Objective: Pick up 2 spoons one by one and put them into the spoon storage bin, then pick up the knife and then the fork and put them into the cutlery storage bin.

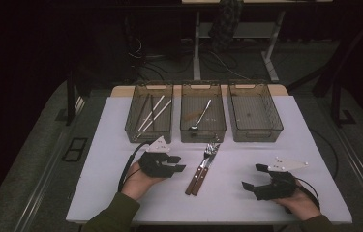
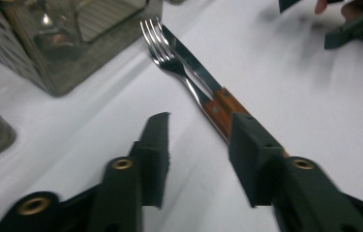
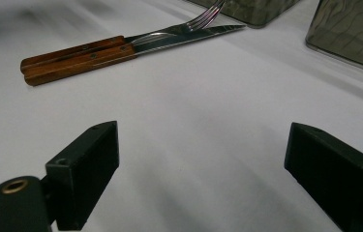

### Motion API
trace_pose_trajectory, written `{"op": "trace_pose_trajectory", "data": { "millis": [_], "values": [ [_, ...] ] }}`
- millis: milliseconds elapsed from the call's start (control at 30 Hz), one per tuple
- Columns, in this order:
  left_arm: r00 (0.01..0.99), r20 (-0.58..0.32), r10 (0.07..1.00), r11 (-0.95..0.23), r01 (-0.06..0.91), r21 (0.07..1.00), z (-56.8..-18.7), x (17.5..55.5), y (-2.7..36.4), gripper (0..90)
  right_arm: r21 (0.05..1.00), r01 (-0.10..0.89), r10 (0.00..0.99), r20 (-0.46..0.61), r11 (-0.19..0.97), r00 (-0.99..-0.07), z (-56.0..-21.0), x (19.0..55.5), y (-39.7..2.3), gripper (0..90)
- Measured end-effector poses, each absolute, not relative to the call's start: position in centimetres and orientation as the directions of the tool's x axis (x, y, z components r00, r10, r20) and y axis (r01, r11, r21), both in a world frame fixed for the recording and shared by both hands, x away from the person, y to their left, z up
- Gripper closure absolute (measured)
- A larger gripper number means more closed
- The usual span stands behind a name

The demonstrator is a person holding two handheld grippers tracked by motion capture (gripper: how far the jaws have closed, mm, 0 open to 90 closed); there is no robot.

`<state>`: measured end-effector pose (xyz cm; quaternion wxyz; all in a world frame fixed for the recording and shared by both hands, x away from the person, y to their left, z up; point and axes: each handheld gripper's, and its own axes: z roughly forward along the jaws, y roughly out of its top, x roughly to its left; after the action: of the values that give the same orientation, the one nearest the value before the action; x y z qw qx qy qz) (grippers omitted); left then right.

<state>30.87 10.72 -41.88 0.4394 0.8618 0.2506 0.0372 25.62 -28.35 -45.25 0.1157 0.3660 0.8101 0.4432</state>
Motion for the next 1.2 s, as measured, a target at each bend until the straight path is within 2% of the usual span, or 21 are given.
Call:
{"op": "trace_pose_trajectory", "data": {
  "millis": [200, 667, 1200],
  "values": [
    [0.889, -0.169, 0.425, -0.511, 0.39, 0.766, -42.7, 29.9, 10.7, 88.8, 0.805, 0.489, 0.696, 0.137, 0.337, -0.705, -45.2, 25.6, -28.4, 12.0],
    [0.913, -0.174, 0.369, -0.611, 0.38, 0.695, -44.5, 29.4, 9.0, 89.1, 0.808, 0.485, 0.693, 0.137, 0.335, -0.707, -45.1, 25.6, -28.2, 12.0],
    [0.929, -0.194, 0.317, -0.631, 0.359, 0.688, -44.9, 29.3, 7.8, 89.0, 0.805, 0.486, 0.692, 0.136, 0.34, -0.709, -45.2, 25.6, -28.2, 12.0]
  ]
}}
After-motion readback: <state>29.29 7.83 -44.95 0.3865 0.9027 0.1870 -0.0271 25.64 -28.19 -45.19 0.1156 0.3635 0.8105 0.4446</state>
